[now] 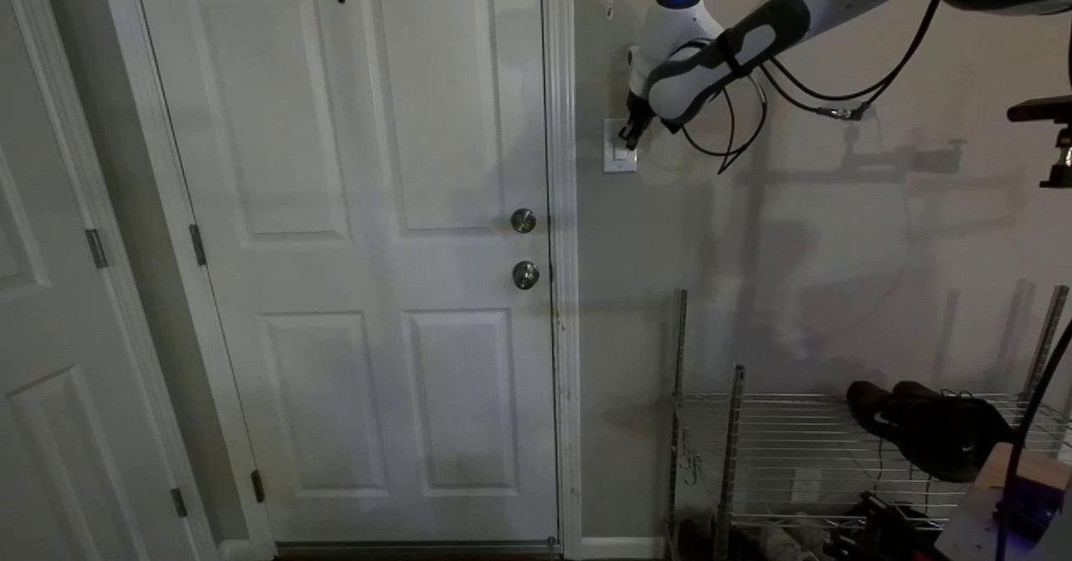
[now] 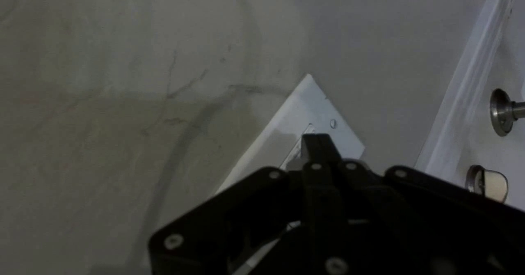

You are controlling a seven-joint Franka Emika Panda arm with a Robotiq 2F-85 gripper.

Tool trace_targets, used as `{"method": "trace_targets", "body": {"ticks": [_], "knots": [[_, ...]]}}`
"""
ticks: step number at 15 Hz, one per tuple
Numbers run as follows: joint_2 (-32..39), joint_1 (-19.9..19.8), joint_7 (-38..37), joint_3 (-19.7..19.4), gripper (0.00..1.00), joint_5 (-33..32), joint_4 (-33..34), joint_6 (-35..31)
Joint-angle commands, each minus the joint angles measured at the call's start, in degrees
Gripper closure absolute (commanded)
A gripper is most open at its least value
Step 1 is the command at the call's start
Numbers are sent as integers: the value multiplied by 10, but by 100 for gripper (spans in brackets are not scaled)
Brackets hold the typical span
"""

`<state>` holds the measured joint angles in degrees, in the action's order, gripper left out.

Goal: Turn on the light switch

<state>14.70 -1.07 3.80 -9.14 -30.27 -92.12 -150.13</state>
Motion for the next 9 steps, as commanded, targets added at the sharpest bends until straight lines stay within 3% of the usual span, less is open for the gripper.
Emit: {"method": "trace_targets", "body": {"ticks": [1,9], "knots": [[20,4,-8,-5,99,-17,33,2],[33,6,-14,-20,99,-40,57,-7]]}}
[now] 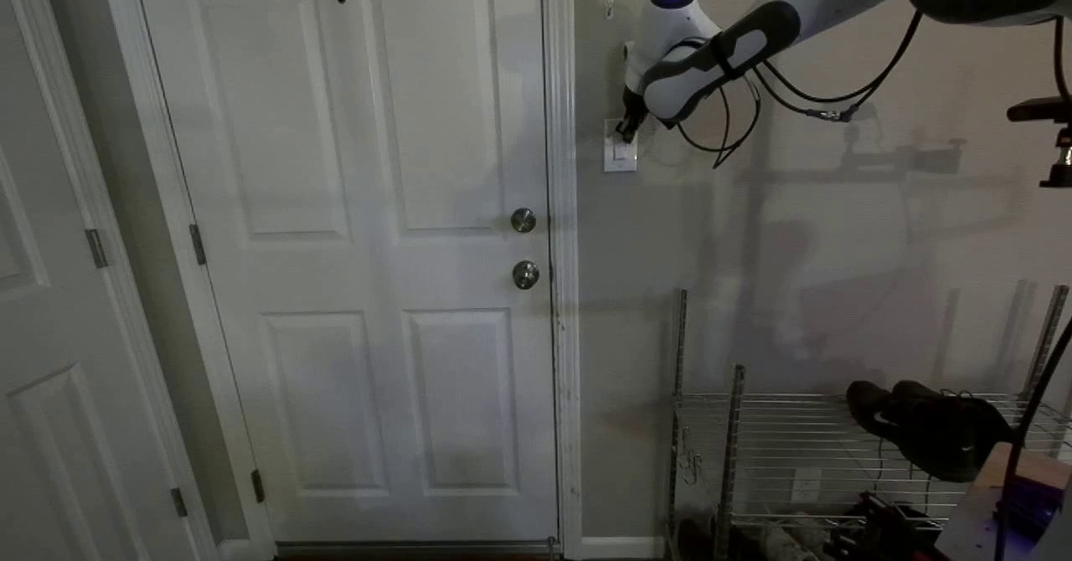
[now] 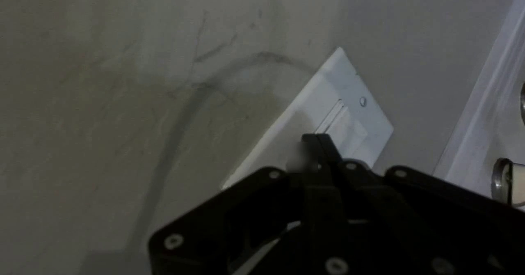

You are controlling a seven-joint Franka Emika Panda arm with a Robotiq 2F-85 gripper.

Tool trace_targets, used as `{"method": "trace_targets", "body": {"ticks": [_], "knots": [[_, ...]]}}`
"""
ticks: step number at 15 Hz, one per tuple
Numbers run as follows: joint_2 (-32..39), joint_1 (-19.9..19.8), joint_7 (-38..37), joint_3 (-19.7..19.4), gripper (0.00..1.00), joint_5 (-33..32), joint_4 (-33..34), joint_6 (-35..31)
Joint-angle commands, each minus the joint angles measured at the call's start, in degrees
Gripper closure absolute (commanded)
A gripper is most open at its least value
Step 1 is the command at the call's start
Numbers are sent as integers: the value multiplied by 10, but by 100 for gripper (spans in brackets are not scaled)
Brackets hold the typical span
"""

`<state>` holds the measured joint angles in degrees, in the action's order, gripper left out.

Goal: Turn on the light switch

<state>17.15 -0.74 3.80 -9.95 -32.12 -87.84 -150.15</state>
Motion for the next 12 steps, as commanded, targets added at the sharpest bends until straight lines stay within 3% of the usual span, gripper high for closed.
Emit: {"method": "trace_targets", "body": {"ticks": [1,12], "knots": [[10,-2,-7,-8,99,-16,18,-6],[16,13,-24,-22,100,-28,22,0]]}}
